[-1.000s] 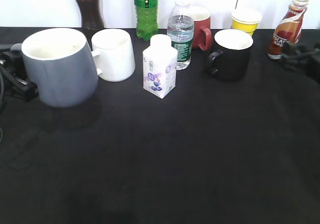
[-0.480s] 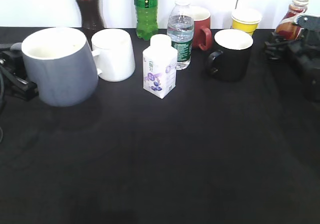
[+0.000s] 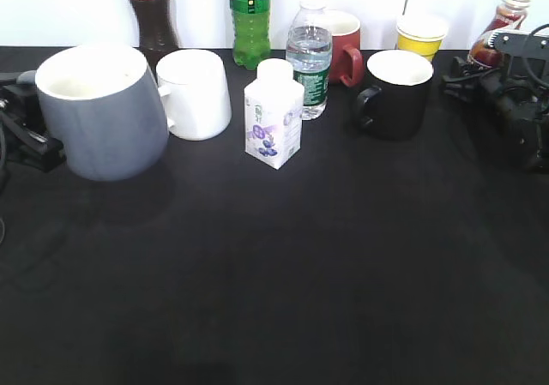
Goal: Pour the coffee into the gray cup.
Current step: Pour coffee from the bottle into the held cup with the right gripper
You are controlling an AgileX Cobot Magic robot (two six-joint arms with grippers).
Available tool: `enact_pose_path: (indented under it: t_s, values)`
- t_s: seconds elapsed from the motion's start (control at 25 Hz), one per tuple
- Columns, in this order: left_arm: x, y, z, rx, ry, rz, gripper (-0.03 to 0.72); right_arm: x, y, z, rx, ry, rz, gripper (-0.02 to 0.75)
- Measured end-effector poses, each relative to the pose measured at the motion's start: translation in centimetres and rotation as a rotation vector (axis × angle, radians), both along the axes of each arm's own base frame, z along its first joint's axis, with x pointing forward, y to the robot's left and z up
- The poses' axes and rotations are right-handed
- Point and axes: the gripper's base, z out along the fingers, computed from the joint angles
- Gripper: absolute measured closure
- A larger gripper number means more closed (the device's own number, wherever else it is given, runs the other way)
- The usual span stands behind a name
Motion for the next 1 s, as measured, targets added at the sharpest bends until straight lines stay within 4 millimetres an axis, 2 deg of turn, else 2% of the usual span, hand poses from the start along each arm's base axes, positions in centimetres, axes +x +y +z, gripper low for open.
enact_pose_path:
  t_s: [0.04, 0.12, 0.2, 0.32, 0.4, 0.48, 0.56, 0.64, 0.76, 0.84, 1.0]
  values:
    - [0.0, 0.0, 0.0, 0.000, 0.000, 0.000, 0.613, -0.3, 0.0, 0.4, -0.003, 0.008, 0.007, 0.210]
    - [0.0, 0.0, 0.0, 0.000, 0.000, 0.000, 0.614, -1.3, 0.3, 3.7, -0.021, -0.027, 0.044, 0.210]
    - [0.0, 0.0, 0.0, 0.000, 0.000, 0.000, 0.614, -3.5, 0.7, 8.1, -0.053, -0.094, 0.095, 0.211]
    - [0.0, 0.0, 0.0, -0.001, -0.002, -0.001, 0.614, -8.0, 1.8, 13.0, -0.118, -0.151, 0.226, 0.211]
    - [-0.2, -0.3, 0.0, 0.020, -0.010, -0.037, 0.614, -10.5, 3.5, 16.2, -0.139, -0.144, 0.295, 0.211]
    - [-0.4, -1.0, 0.0, 0.021, -0.018, -0.075, 0.614, -12.4, 7.1, 18.4, -0.175, -0.153, 0.419, 0.211]
    - [-0.9, -2.2, 0.2, 0.013, -0.029, -0.131, 0.614, -14.2, 11.3, 18.8, -0.179, -0.156, 0.558, 0.211]
    - [-1.4, -3.4, 0.1, 0.014, -0.030, -0.185, 0.614, -16.2, 15.3, 18.2, -0.189, -0.113, 0.691, 0.211]
    - [-2.1, -4.8, 0.1, 0.014, -0.030, -0.251, 0.614, -18.8, 19.2, 17.6, -0.281, -0.093, 0.837, 0.211]
    - [-2.3, -5.2, 0.1, 0.014, -0.030, -0.271, 0.614, -19.4, 19.9, 17.6, -0.398, -0.141, 0.872, 0.211]
    - [-2.3, -5.2, 0.1, 0.014, -0.030, -0.271, 0.614, -19.3, 19.8, 17.1, -0.706, -0.206, 0.885, 0.211]
